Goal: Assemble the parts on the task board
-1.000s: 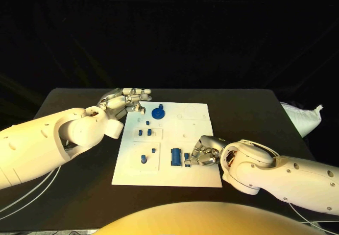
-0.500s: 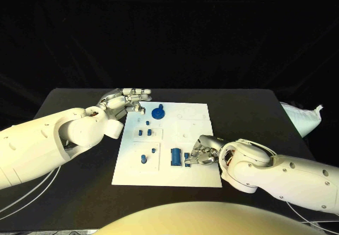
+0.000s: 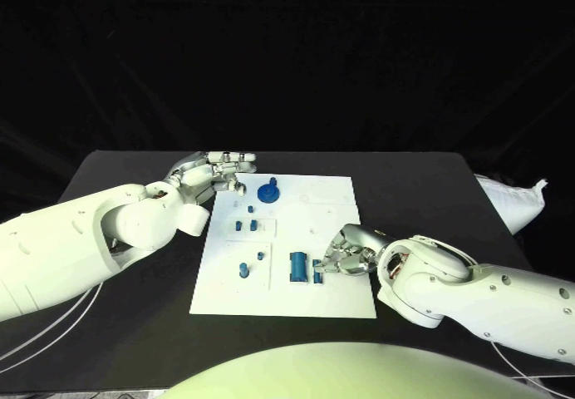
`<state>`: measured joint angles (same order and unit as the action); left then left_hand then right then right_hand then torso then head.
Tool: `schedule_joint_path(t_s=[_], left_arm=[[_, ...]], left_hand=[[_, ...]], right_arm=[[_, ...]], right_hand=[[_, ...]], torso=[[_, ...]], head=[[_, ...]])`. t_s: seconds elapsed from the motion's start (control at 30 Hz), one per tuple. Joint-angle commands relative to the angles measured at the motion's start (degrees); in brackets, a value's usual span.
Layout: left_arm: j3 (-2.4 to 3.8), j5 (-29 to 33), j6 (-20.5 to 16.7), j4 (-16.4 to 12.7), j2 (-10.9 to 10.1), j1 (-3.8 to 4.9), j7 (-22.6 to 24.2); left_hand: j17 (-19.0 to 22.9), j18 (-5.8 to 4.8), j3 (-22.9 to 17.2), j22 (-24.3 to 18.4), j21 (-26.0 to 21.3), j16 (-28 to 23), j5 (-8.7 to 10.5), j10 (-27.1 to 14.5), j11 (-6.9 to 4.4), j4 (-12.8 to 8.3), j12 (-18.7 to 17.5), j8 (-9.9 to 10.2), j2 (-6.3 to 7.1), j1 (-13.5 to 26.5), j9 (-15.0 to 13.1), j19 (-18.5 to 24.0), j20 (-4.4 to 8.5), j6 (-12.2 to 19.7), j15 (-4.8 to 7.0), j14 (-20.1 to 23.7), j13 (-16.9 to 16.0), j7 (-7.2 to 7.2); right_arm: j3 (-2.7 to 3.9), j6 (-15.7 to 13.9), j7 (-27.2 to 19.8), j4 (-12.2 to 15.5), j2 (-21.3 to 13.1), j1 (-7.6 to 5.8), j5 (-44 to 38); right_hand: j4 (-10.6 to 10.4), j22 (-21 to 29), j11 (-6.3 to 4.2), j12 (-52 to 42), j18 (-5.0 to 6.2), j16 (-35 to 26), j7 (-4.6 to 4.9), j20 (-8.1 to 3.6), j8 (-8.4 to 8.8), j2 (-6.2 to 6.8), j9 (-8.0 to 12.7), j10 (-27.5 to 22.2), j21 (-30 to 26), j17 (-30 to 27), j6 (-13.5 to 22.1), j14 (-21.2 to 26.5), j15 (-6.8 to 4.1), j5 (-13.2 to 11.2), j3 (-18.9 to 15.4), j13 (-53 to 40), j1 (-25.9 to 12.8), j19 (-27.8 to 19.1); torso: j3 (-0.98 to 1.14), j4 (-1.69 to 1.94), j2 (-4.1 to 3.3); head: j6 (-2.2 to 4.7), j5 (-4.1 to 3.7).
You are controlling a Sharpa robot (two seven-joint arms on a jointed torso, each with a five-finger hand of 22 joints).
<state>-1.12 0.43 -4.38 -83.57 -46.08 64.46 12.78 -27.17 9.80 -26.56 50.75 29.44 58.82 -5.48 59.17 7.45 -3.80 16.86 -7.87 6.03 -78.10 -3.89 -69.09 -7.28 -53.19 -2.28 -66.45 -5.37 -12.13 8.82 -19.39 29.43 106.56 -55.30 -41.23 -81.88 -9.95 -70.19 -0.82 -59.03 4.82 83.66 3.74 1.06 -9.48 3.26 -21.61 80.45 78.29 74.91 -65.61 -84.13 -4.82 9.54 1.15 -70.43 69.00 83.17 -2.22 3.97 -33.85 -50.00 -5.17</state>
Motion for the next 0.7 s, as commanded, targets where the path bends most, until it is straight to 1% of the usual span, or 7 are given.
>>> schedule_joint_path(t_s=[0.03, 0.13, 0.33, 0.43, 0.5, 0.6, 0.7], left_arm=[[-0.12, 0.5, 0.4, 0.6, 0.3, -0.02, 1.0], [-0.24, 1.2, 0.0, 1.4, 0.6, -0.19, 1.5], [-0.34, 3.4, -1.1, 3.1, 1.2, -1.38, 2.8], [-0.35, 4.7, -2.0, 4.5, 1.6, -1.98, 3.8], [-0.36, 5.6, -2.8, 5.6, 1.9, -2.36, 4.7], [-0.36, 7.0, -4.3, 7.7, 2.7, -2.91, 6.5], [-0.37, 8.4, -6.2, 9.9, 3.6, -3.38, 8.3]], left_hand=[[0.1, 0.59, 0.3, -0.1, -0.3, 0.2, -0.32, -0.6, 0.0, 0.0, 0.2, -0.3, -0.23, 0.4, 0.0, 0.4, -0.11, 0.4, 0.23, 0.0, 0.1, 0.09], [0.2, 0.57, 0.5, -0.2, -0.4, 0.2, -0.31, -0.7, 0.01, 0.2, 0.4, -0.4, -0.27, 0.6, 0.0, 0.5, -0.16, 0.4, 0.19, 0.2, 0.1, 0.12], [2.8, 0.58, 1.7, -2.3, -4.0, -4.6, -0.32, -2.1, 0.14, 1.0, 0.9, -1.5, -0.17, 1.7, -0.1, 4.7, -0.59, 0.5, -0.22, 5.1, 0.5, 0.37], [6.7, 0.4, 2.4, -5.3, -8.5, -12.3, -0.35, -3.0, 0.35, 1.7, 0.6, -2.1, -0.14, 2.2, -0.1, 9.4, -1.29, 0.3, -0.93, 9.0, 1.1, 0.64], [9.9, 0.22, 2.7, -7.8, -11.9, -19.0, -0.38, -2.8, 0.5, 2.3, 0.2, -2.3, -0.29, 2.3, 0.0, 12.7, -2.07, 0.2, -1.72, 11.0, 1.6, 0.87], [13.9, -0.11, 3.0, -11.9, -16.9, -28.1, -0.36, -2.1, 0.76, 3.2, -1.1, -2.0, -0.5, 2.5, 0.1, 17.0, -3.61, -0.5, -3.24, 12.5, 1.8, 1.38], [16.7, 0.06, 3.2, -16.2, -21.4, -35.4, -0.37, -1.2, 1.07, 3.7, -2.9, -1.3, -0.46, 2.3, 0.1, 20.4, -5.32, -1.4, -4.59, 12.9, 1.8, 1.49]], right_arm=[[0.11, -6.3, -11.2, -1.3, -0.5, -1.21, 10.9], [0.12, -7.6, -17.5, -3.3, -0.6, -2.6, 19.4], [0.11, -9.0, -30.8, -9.8, 0.6, -5.53, 37.2], [0.1, -9.0, -36.2, -13.7, 2.0, -6.62, 45.5], [0.09, -8.7, -39.2, -16.6, 3.2, -7.24, 50.1], [0.1, -7.6, -43.4, -21.4, 5.4, -7.96, 56.4], [0.11, -5.7, -46.8, -26.2, 7.8, -8.74, 62.1]], right_hand=[[-0.2, 1.6, 0.37, 2.6, -0.42, -1.1, 0.35, 0.31, 1.01, -0.01, 0.4, -1.6, -1.2, 4.7, 1.6, -3.8, 0.34, 0.4, -0.9, 1.5, -0.3, -0.8], [0.1, 5.9, 1.22, 7.1, 0.38, -3.7, 1.38, 0.9, 2.52, -0.79, 0.9, -3.8, -4.2, 1.4, 4.1, -3.0, 1.03, 0.7, -1.4, 4.3, 1.3, -2.6], [1.6, 17.3, 2.21, 21.2, 2.43, -12.3, 2.52, 1.79, 3.99, -2.67, 1.5, -10.3, -12.7, -8.1, 6.1, -0.4, 1.8, 1.0, -1.9, 13.5, 4.9, -7.0], [2.8, 37.0, 2.8, 30.7, 5.84, -29.2, 3.3, 2.31, 4.67, -4.06, 1.9, -15.3, -29.1, -24.7, 6.9, 5.0, 2.75, 1.0, -0.9, 20.8, 8.0, -15.1], [3.2, 40.3, 3.51, 34.9, 5.57, -41.3, 3.98, 3.16, 5.2, -4.56, 2.2, -16.3, -33.7, -35.2, 7.6, 8.4, 3.15, 0.6, -0.2, 25.2, 9.4, -16.3], [3.4, 43.7, 4.55, 41.2, 5.61, -47.6, 4.52, 3.88, 5.63, -4.89, 2.9, -17.8, -38.7, -38.2, 8.0, 9.9, 4.1, 0.3, 0.9, 32.0, 10.8, -16.9], [3.3, 49.2, 6.68, 48.5, 5.65, -58.4, 6.25, 5.81, 5.84, -4.85, 4.8, -18.9, -47.3, -43.8, 9.6, 14.3, 6.36, -0.2, 2.3, 41.2, 11.9, -20.5]], torso=[[-0.03, -0.07, 0.99], [-0.04, -0.1, 1.9], [-0.11, -0.16, 3.71], [-0.17, -0.3, 4.79], [-0.21, -0.58, 5.47], [-0.15, -0.82, 6.25], [0.02, -1.01, 6.73]], head=[[0.0, 0.09], [0.0, 0.1], [1.23, -0.14], [2.04, -0.24], [2.64, -0.09], [4.01, 0.06], [5.68, 0.02]])
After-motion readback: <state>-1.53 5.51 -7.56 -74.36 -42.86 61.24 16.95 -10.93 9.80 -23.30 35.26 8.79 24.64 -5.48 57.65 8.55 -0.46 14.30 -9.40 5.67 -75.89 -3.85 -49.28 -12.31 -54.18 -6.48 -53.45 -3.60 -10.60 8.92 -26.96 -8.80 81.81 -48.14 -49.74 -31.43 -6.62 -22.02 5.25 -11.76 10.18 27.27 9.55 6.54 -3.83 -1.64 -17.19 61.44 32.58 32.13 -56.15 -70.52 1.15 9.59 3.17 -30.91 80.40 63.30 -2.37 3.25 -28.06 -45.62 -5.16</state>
